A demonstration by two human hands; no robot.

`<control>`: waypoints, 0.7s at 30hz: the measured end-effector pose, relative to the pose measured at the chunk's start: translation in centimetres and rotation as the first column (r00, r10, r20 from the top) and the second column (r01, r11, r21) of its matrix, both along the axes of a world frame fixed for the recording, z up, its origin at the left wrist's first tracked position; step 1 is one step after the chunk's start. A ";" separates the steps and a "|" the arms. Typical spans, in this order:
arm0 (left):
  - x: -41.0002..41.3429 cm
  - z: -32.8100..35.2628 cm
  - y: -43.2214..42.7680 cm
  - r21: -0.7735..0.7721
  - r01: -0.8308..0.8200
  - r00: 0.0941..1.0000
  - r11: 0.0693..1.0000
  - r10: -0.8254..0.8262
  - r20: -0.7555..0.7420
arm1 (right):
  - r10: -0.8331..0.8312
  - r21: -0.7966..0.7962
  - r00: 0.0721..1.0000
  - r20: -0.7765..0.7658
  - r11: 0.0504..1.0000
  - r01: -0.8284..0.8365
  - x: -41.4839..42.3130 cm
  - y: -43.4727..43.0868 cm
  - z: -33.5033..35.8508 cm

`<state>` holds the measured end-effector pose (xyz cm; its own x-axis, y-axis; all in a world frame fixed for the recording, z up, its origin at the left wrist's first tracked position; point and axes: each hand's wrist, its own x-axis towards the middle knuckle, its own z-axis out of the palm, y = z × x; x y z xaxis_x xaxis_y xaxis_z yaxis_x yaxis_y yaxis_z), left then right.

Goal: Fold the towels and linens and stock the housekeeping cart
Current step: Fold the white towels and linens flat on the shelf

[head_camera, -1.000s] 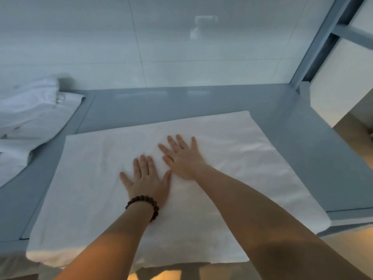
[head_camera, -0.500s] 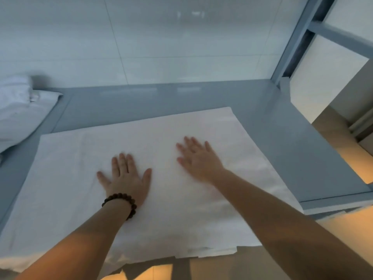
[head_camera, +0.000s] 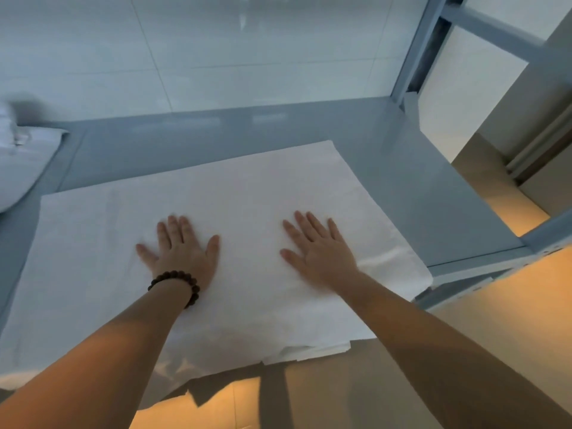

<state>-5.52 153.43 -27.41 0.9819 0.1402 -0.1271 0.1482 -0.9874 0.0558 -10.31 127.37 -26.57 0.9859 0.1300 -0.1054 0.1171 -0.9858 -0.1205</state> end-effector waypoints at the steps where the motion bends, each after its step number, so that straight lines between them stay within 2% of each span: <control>1: 0.1 -0.1 0.0 0.001 0.002 1.000 1.000 -0.002 -0.001 | -0.042 -0.021 0.999 0.012 0.999 0.043 -0.5 -1.8 0.0; 3: 0.2 -0.2 0.1 0.005 0.001 1.000 1.000 -0.001 -0.007 | -0.184 -0.071 0.982 0.027 0.980 0.186 -1.4 -6.5 -0.1; 5: 0.2 -0.4 0.1 0.018 0.003 1.000 1.000 -0.003 -0.019 | -0.315 -0.123 0.949 -0.028 0.943 0.310 -2.1 -10.4 0.5; 7: 0.2 -0.5 0.1 0.026 0.011 1.000 1.000 -0.010 -0.023 | -0.356 -0.184 0.934 -0.014 0.919 0.348 -2.5 -10.8 1.1; 9: 0.4 -0.5 -0.2 0.019 0.024 0.999 1.000 -0.023 -0.024 | -0.286 -0.177 0.956 0.063 0.940 0.293 -2.2 -7.7 1.3; 12: 0.8 -0.4 -0.4 0.002 0.046 0.999 0.999 -0.046 -0.022 | -0.100 0.019 0.991 0.088 0.995 0.099 -1.2 1.1 1.3; 14: 1.4 -0.4 -0.3 -0.002 0.064 0.998 0.998 -0.064 -0.026 | -0.029 0.077 0.998 0.062 0.997 0.024 -0.4 6.5 1.1; 17: 2.5 -0.6 0.1 -0.009 0.096 0.995 0.995 -0.096 -0.025 | -0.062 0.024 0.998 0.013 0.998 0.062 0.7 9.7 0.1; 21: 4.8 -0.7 0.4 -0.013 0.127 0.992 0.992 -0.127 -0.014 | -0.101 -0.008 0.994 0.031 0.995 0.101 2.7 10.0 -0.9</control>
<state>-0.68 153.85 -28.08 0.9897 0.0128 -0.1429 0.0225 -0.9975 0.0665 -7.58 137.36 -27.44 0.9967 0.0285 -0.0761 0.0200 -0.9938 -0.1093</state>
